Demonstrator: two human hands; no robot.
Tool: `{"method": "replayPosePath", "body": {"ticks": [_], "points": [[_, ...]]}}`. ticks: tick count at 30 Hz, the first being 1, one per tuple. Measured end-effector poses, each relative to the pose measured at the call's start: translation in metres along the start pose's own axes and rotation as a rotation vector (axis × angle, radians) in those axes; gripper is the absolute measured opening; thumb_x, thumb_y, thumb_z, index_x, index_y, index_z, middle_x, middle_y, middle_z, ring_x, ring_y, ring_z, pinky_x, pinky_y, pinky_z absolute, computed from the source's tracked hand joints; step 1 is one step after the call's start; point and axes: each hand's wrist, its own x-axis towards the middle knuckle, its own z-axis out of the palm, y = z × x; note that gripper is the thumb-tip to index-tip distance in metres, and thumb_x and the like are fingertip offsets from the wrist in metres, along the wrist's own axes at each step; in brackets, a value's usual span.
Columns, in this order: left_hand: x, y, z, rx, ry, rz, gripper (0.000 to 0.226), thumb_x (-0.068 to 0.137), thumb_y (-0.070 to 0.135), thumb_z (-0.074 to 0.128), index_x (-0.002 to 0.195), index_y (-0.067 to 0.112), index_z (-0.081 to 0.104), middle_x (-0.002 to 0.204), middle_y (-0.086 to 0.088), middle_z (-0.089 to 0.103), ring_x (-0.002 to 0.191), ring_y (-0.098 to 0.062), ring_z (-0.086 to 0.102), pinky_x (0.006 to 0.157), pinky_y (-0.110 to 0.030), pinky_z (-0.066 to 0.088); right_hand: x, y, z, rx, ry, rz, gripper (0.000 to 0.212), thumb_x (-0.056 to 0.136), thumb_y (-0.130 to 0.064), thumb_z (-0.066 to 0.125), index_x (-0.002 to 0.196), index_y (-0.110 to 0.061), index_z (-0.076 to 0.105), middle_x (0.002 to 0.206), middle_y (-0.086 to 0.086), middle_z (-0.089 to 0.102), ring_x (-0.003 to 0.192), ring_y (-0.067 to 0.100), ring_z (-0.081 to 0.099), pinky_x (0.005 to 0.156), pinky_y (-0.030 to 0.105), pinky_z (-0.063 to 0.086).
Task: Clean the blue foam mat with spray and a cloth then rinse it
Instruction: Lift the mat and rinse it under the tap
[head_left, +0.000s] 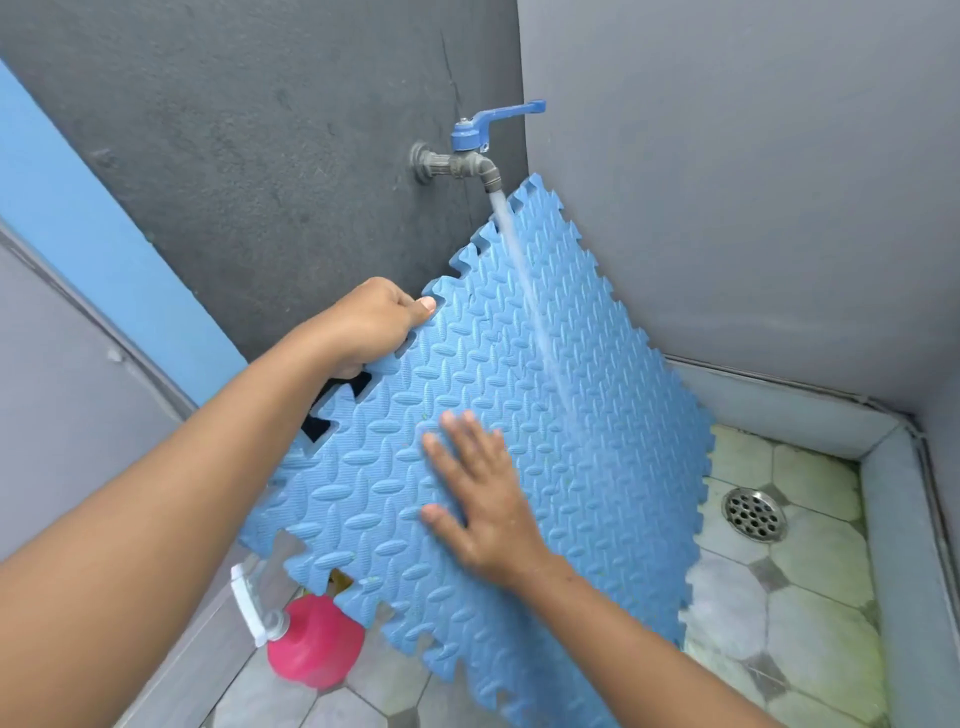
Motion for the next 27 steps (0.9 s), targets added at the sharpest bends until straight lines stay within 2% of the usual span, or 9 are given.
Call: {"method": "replayPosePath", "body": {"ticks": [3,5,7,10,13,18,22,25,27], "points": [[-0.002,0.002,-0.002,0.0,0.005,-0.017,0.056,0.107,0.039,0.053,0.059,0.014,0.038,0.045,0.005,0.032,0.042,-0.016,0.019,0.05,-0.027,0.02,0.025,0.06,-0.01,0.128,0.118,0.562,0.059,0.102,-0.054,0.033,0.157,-0.036,0.019,0.167,-0.005,0.006,0.154,0.013,-0.003,0.124,0.042,-0.004],[-0.002,0.003,-0.005,-0.008,-0.006,-0.03,0.047,0.107,0.04,0.053,0.072,0.01,0.048,0.046,0.005,0.033,0.045,-0.017,0.019,0.052,-0.028,0.02,0.058,0.09,-0.023,0.161,0.193,0.934,0.06,0.104,-0.051,0.032,0.158,-0.029,0.019,0.167,0.0,0.008,0.154,0.016,0.0,0.124,0.049,-0.001],[-0.003,0.005,-0.006,-0.033,-0.02,-0.033,0.036,0.107,0.039,0.053,0.085,0.011,0.054,0.042,0.008,0.035,0.047,-0.017,0.019,0.052,-0.029,0.021,0.093,0.094,-0.031,0.156,0.159,1.089,0.064,0.103,-0.053,0.031,0.158,-0.023,0.019,0.167,0.001,0.01,0.154,0.025,0.003,0.122,0.056,0.0],[-0.004,0.007,-0.006,-0.043,-0.009,-0.035,0.03,0.107,0.038,0.053,0.094,0.012,0.059,0.042,0.008,0.039,0.046,-0.016,0.024,0.048,-0.026,0.024,0.126,0.048,-0.023,0.174,0.185,0.808,0.068,0.101,-0.054,0.029,0.158,-0.019,0.021,0.167,0.0,0.012,0.154,0.021,0.001,0.123,0.051,-0.001],[-0.005,0.005,-0.005,0.057,0.034,-0.036,0.041,0.108,0.04,0.051,0.081,0.009,0.056,0.06,-0.006,0.04,0.034,-0.012,0.023,0.038,-0.018,0.02,0.11,-0.034,-0.005,0.125,0.084,0.413,0.066,0.104,-0.047,0.022,0.159,-0.015,0.005,0.167,-0.001,-0.005,0.153,0.012,-0.012,0.123,0.047,-0.008],[-0.005,-0.011,0.005,0.035,0.046,-0.023,0.047,0.107,0.038,0.052,0.07,0.01,0.048,0.063,-0.008,0.04,0.059,-0.021,0.031,0.059,-0.029,0.027,0.013,-0.044,0.006,-0.018,-0.083,-0.064,0.064,0.103,-0.041,0.037,0.157,-0.012,0.019,0.167,0.005,0.01,0.154,0.023,0.002,0.123,0.053,0.007],[-0.006,-0.013,0.012,0.048,0.055,-0.036,0.046,0.107,0.039,0.051,0.069,0.016,0.04,0.057,-0.001,0.03,0.05,-0.019,0.02,0.053,-0.029,0.021,-0.002,0.052,-0.001,0.041,0.013,0.415,0.059,0.105,-0.043,0.028,0.158,-0.021,0.017,0.167,-0.003,0.007,0.154,0.013,0.0,0.125,0.043,0.0],[-0.006,-0.008,0.01,0.055,0.083,-0.028,0.033,0.107,0.039,0.051,0.082,0.017,0.053,0.07,-0.007,0.037,0.055,-0.019,0.023,0.056,-0.03,0.023,0.028,0.1,-0.022,0.337,0.339,0.867,0.05,0.107,-0.029,0.037,0.154,-0.01,0.033,0.163,0.002,0.025,0.151,0.012,0.019,0.125,0.038,0.012],[-0.005,-0.005,0.01,0.037,0.08,-0.021,0.03,0.107,0.04,0.051,0.087,0.018,0.055,0.072,-0.007,0.038,0.058,-0.019,0.025,0.057,-0.03,0.024,0.061,0.103,-0.039,0.518,0.446,0.947,0.047,0.107,-0.026,0.041,0.15,-0.007,0.039,0.158,0.003,0.035,0.147,0.011,0.029,0.123,0.029,0.019]]}}
